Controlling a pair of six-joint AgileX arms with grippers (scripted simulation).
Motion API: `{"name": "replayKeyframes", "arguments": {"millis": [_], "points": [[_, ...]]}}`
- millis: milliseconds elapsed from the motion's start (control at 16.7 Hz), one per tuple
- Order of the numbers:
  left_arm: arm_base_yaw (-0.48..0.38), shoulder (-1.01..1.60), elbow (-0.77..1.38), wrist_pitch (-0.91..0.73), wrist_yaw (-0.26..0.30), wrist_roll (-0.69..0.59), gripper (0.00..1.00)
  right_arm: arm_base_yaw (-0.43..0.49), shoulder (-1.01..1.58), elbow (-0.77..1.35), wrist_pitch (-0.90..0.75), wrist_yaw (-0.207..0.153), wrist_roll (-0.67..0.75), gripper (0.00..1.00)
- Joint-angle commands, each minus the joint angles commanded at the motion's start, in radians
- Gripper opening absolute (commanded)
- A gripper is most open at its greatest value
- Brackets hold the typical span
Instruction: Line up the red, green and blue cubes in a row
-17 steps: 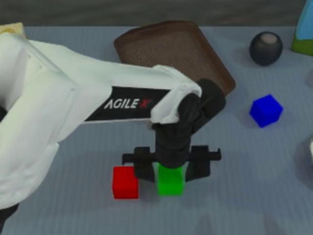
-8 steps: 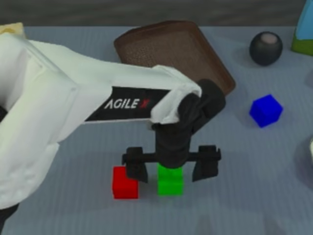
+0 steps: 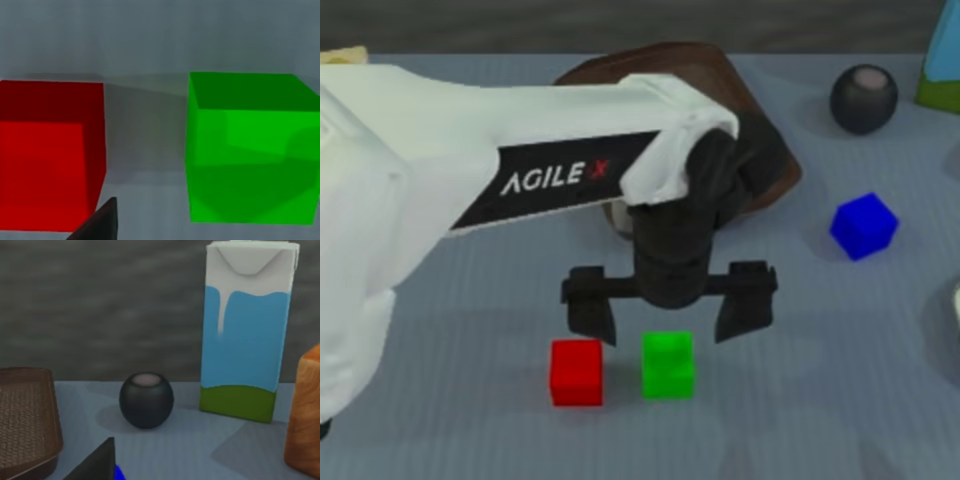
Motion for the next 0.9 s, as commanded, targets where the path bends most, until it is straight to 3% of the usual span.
{"name": "replayKeyframes", "arguments": {"millis": [540,900], "points": [[0.011,-0.050,0.003,-0.029,-0.002,0.012,1.00,0.005,0.030,0.030,-0.020,-0.001,-0.004,1.00],[0.149,-0.360,-0.261,0.133,-0.011,0.108,1.00,0.038,0.375,0.363,-0.223,-0.002,-0.044,1.00]]}}
